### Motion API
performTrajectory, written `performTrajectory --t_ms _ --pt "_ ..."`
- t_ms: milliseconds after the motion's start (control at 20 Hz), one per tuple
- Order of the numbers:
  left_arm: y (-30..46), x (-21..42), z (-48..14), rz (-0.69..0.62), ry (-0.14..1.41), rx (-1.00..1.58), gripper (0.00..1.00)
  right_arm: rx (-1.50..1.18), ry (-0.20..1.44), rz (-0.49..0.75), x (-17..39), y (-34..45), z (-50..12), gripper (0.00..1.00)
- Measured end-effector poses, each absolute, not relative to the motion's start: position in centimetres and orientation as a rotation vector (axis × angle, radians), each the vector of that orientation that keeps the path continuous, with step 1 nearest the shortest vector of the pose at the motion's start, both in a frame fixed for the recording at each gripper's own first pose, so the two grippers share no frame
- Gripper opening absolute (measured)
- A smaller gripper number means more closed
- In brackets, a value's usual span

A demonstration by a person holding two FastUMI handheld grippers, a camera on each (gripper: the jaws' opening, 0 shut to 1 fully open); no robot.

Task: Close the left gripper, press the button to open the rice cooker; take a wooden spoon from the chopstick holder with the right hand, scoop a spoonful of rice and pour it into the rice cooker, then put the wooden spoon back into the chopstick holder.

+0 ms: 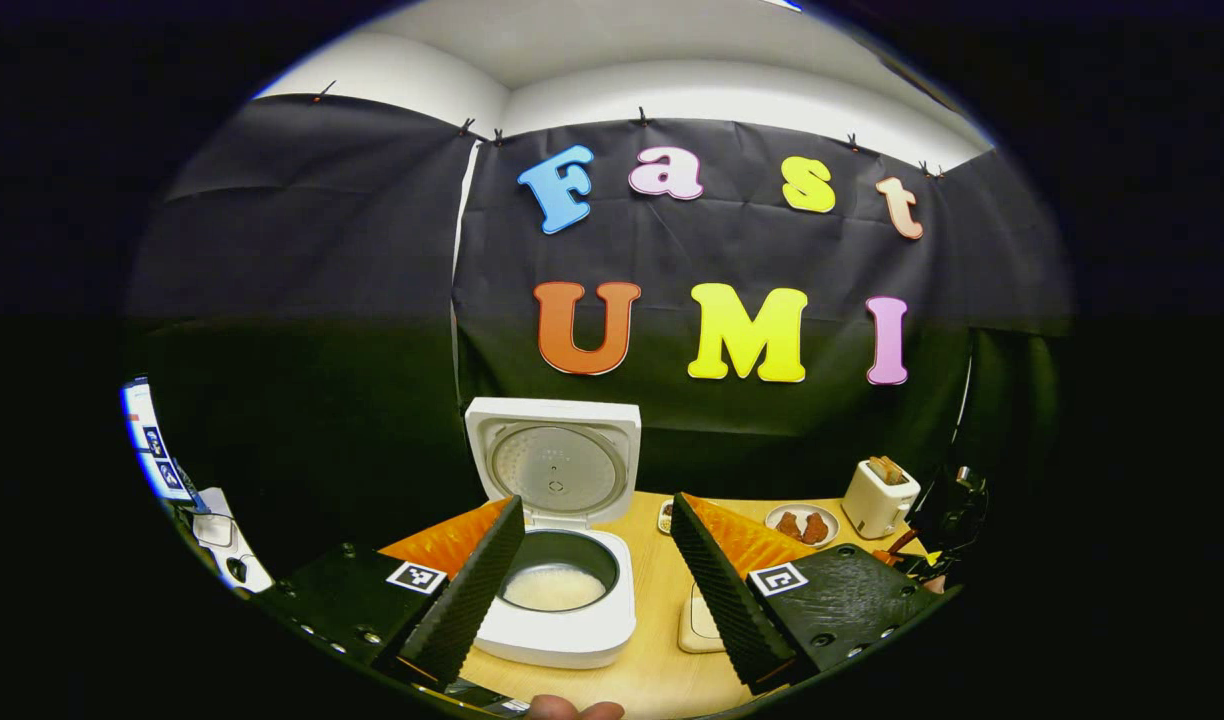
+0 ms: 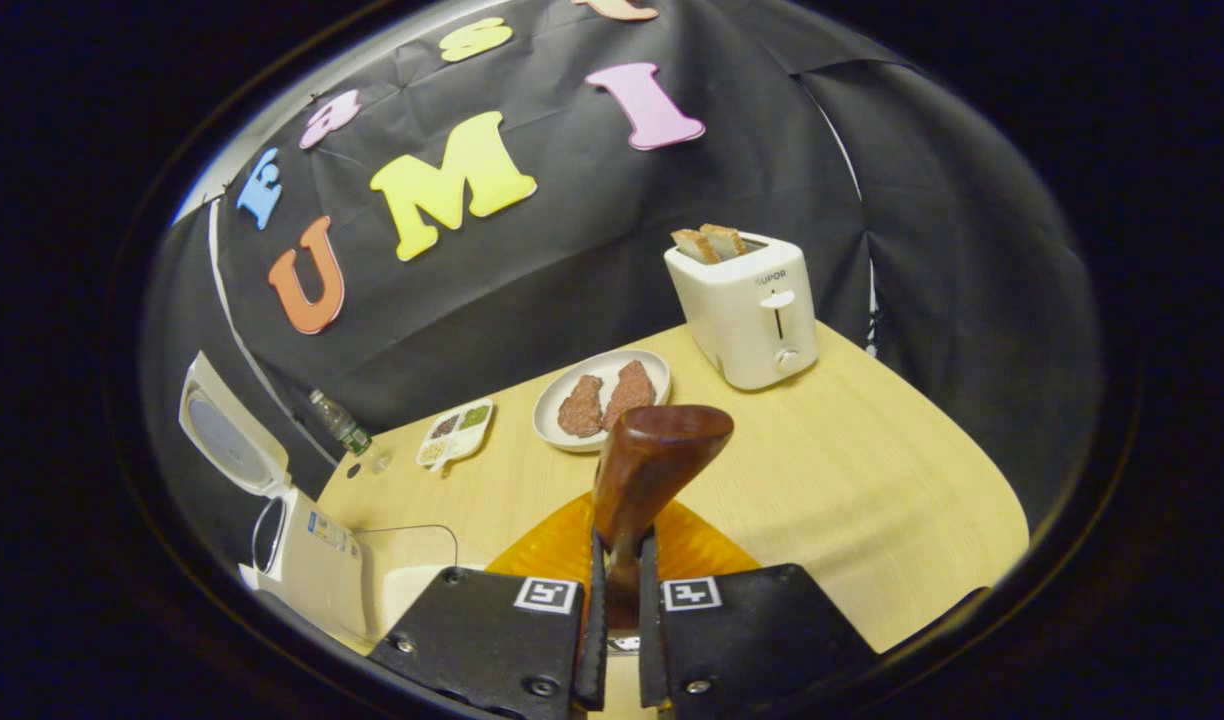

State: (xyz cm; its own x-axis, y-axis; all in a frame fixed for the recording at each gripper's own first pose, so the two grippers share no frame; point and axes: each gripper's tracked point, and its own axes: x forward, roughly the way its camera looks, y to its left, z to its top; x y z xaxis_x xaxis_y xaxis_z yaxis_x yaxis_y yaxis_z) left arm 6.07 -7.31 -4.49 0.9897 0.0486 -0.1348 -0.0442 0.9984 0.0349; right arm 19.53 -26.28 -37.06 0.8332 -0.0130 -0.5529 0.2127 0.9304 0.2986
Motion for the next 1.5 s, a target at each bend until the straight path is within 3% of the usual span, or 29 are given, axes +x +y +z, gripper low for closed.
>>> performTrajectory --t_ms 250,350,400,500,650,750,800,950,1150,1500 --pt "-8.9 7.1 -4.1 0.009 0.131 0.034 0.95 0.342 0.530 -0.093 19.9 -26.5 -35.8 0.23" --pt "-9.6 7.6 -3.8 -0.004 0.120 0.027 0.95 0.274 0.511 -0.100 19.3 -27.3 -34.9 0.41" --pt "-9.7 7.8 -3.6 -0.006 0.114 0.028 0.95 0.244 0.497 -0.108 19.4 -27.8 -34.1 0.65" --pt "-9.7 8.4 -3.2 -0.007 0.101 0.024 0.95 0.206 0.469 -0.127 19.2 -28.6 -32.0 0.83" --pt "-8.6 9.5 -2.6 0.023 0.094 0.021 0.95 0.142 0.395 -0.138 18.9 -29.6 -27.4 0.82" --pt "-7.7 10.4 -1.9 0.036 0.094 0.030 0.95 0.103 0.344 -0.128 18.6 -29.5 -23.9 0.99" --pt "-7.0 11.0 -1.1 0.047 0.086 0.041 0.95 0.094 0.316 -0.118 18.2 -29.1 -22.2 0.94" --pt "-4.6 13.9 1.3 0.089 0.052 0.079 0.94 0.069 0.243 -0.082 16.9 -27.6 -17.7 1.00" --pt "-2.8 18.8 2.8 0.105 0.042 0.067 0.94 0.008 0.182 -0.039 14.4 -25.5 -13.8 1.00" --pt "-0.3 29.0 0.3 0.110 0.104 0.079 0.95 0.051 0.255 -0.036 10.9 -24.6 -15.7 1.00"
